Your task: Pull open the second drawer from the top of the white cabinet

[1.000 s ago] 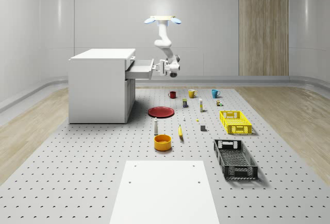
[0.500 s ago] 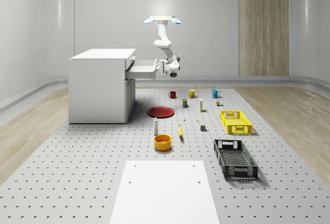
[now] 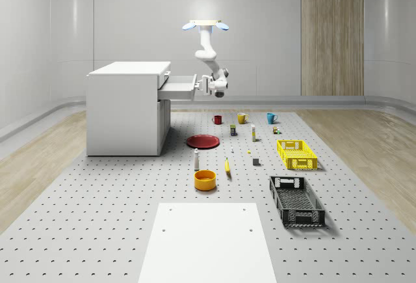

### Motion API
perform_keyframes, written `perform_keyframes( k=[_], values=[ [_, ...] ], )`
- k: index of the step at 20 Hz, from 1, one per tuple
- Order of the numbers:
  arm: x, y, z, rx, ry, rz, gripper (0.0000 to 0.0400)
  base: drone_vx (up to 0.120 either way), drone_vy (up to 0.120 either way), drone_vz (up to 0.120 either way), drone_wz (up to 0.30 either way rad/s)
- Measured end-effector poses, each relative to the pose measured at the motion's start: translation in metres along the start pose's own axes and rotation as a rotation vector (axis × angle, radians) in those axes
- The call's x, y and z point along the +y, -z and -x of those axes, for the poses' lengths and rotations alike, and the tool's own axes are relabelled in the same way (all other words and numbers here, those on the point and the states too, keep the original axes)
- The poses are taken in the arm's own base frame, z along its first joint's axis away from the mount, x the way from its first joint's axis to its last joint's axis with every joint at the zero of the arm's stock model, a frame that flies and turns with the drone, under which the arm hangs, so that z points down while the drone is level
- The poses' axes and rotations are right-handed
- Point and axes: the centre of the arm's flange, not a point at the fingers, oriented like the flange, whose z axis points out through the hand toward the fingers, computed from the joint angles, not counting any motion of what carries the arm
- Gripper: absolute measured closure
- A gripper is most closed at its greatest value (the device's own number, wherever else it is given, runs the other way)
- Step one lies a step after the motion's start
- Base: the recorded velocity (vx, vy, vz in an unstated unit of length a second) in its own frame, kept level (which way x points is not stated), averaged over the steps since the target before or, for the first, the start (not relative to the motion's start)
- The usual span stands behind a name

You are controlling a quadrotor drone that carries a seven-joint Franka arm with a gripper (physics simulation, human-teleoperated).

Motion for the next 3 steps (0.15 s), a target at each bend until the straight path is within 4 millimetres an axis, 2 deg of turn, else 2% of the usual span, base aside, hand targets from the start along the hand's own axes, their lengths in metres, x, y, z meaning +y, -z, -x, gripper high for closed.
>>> perform_keyframes(
  k=[3],
  values=[
    [0.0,-0.0001,-0.0002,0.0,0.002,0.0,0.0101,0.0,0.0,0.0,0.0]
  ],
)
